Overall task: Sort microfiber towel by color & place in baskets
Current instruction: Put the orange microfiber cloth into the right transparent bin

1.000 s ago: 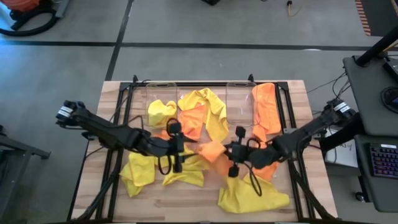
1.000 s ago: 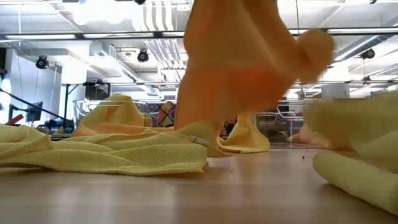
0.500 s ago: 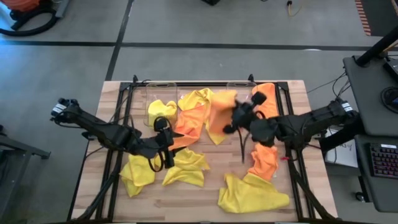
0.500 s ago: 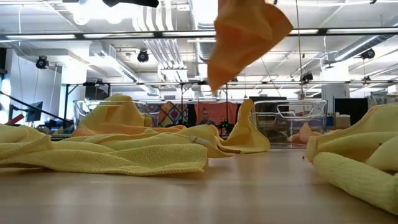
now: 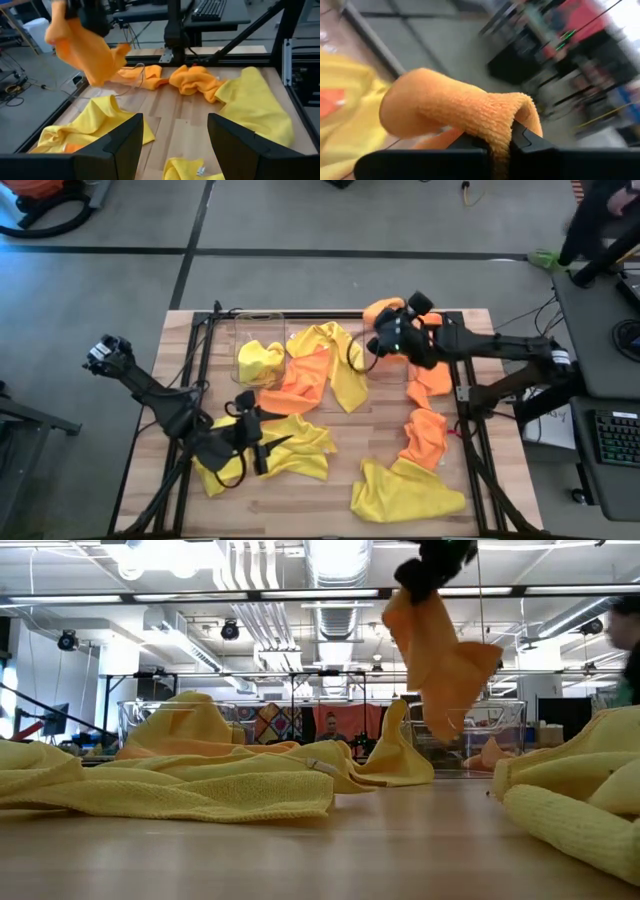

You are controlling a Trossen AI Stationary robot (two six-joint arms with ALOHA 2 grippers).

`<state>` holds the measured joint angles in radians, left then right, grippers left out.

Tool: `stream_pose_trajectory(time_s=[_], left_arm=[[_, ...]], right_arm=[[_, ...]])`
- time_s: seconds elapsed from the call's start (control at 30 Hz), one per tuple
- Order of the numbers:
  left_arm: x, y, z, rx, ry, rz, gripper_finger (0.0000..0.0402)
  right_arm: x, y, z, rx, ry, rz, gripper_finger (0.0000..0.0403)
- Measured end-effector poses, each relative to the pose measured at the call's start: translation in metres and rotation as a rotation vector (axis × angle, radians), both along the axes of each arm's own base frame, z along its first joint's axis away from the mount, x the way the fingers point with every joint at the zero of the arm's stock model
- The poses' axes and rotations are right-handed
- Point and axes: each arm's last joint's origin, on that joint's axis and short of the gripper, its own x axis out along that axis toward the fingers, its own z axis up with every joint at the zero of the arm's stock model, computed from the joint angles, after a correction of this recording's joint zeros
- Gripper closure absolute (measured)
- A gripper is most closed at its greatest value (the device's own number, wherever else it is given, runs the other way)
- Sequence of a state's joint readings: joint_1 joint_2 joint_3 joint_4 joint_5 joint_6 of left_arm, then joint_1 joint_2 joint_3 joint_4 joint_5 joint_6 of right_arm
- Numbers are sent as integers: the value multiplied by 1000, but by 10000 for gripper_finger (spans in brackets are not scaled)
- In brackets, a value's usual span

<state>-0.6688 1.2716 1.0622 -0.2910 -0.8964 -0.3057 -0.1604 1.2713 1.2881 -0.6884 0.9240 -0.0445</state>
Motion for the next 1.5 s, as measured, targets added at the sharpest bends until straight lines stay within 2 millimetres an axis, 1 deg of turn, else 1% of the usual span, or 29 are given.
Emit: stream_pose_trajectory(time_s=[0.07, 0.23, 0.4, 0.6, 0.73, 0.83, 0.97, 1.1, 1.37, 1.5], left_arm=[[-2, -2, 0, 0, -6, 4, 196], [-5, -4, -1, 6, -2, 16, 196], [-5, -4, -2, -3, -2, 19, 197], [-5, -4, -2, 0, 0, 19, 207], [-5, -4, -3, -3, 0, 20, 214], [-5, -4, -3, -3, 0, 21, 217], [-5, -3, -3, 0, 5, 22, 219], [-5, -3, -4, 1, 12, 25, 220], [-6, -2, -5, 1, 17, 27, 220], [-6, -2, -5, 3, 19, 27, 220]], right_arm=[[-2, -10, -7, 48, -9, -5, 394], [-7, -24, -29, 100, 2, -55, 394], [-14, -33, -62, 121, -14, -87, 394], [-24, -46, -104, 129, -54, -121, 394], [-34, -55, -130, 202, -110, -123, 394], [-40, -59, -143, 276, -168, -120, 394], [-46, -62, -156, 387, -256, -85, 394], [-51, -67, -164, 499, -351, -80, 394], [-57, -77, -166, 709, -485, -64, 394], [-60, -78, -170, 793, -492, -68, 394]])
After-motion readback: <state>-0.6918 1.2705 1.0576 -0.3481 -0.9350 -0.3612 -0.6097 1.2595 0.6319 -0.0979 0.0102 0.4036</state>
